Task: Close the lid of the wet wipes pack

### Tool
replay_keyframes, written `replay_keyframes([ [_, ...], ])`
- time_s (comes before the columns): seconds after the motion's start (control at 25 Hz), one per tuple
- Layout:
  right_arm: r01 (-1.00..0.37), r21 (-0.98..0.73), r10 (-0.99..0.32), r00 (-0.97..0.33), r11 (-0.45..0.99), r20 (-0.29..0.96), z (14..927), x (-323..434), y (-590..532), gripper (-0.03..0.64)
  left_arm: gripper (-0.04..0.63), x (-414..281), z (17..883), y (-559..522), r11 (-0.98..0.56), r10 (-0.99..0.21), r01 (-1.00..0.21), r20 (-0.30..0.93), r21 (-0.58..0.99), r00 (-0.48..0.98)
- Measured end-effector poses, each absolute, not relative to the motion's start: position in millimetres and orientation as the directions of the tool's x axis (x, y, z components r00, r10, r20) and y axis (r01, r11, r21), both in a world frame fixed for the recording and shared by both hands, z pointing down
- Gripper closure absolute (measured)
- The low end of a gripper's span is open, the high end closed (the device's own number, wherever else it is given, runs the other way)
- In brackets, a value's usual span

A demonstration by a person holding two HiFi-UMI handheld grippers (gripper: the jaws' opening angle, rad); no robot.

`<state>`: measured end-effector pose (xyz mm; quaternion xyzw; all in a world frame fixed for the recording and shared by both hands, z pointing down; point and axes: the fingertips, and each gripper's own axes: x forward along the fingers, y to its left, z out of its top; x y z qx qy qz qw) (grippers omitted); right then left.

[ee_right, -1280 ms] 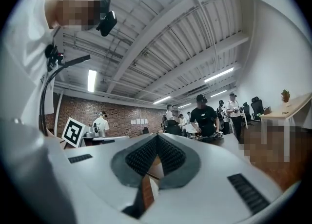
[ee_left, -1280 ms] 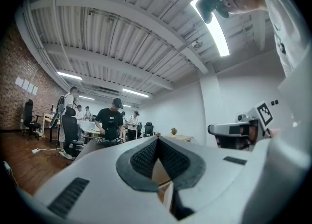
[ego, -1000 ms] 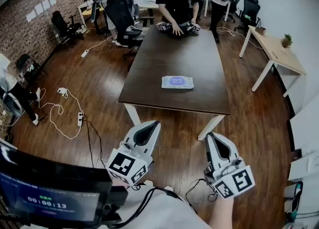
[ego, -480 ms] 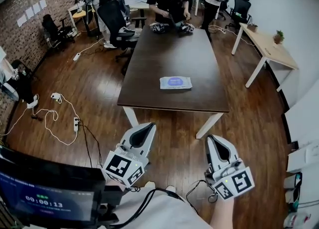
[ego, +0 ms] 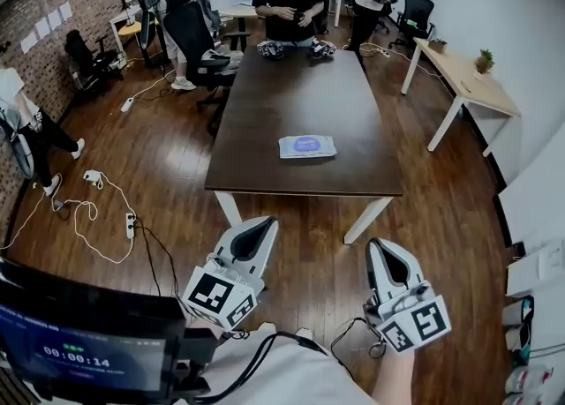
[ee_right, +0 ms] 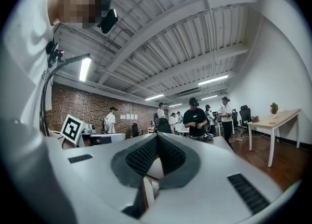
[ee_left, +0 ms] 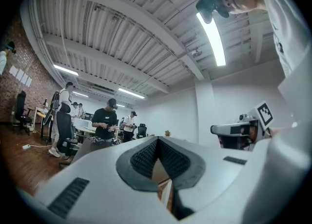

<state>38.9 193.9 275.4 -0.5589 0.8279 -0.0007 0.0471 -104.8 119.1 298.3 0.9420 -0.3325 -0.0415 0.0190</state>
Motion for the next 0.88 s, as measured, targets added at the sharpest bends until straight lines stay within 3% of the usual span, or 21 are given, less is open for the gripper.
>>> replay_keyframes([
  [0.88, -0.929, -0.036, -0.928, -0.366, 0.37, -0.073, 273.4, 38.3, 193.5, 0.609, 0.598, -104.0, 298.8, 119.7, -0.782, -0.623, -0.62, -0.063, 0.065, 0.779],
])
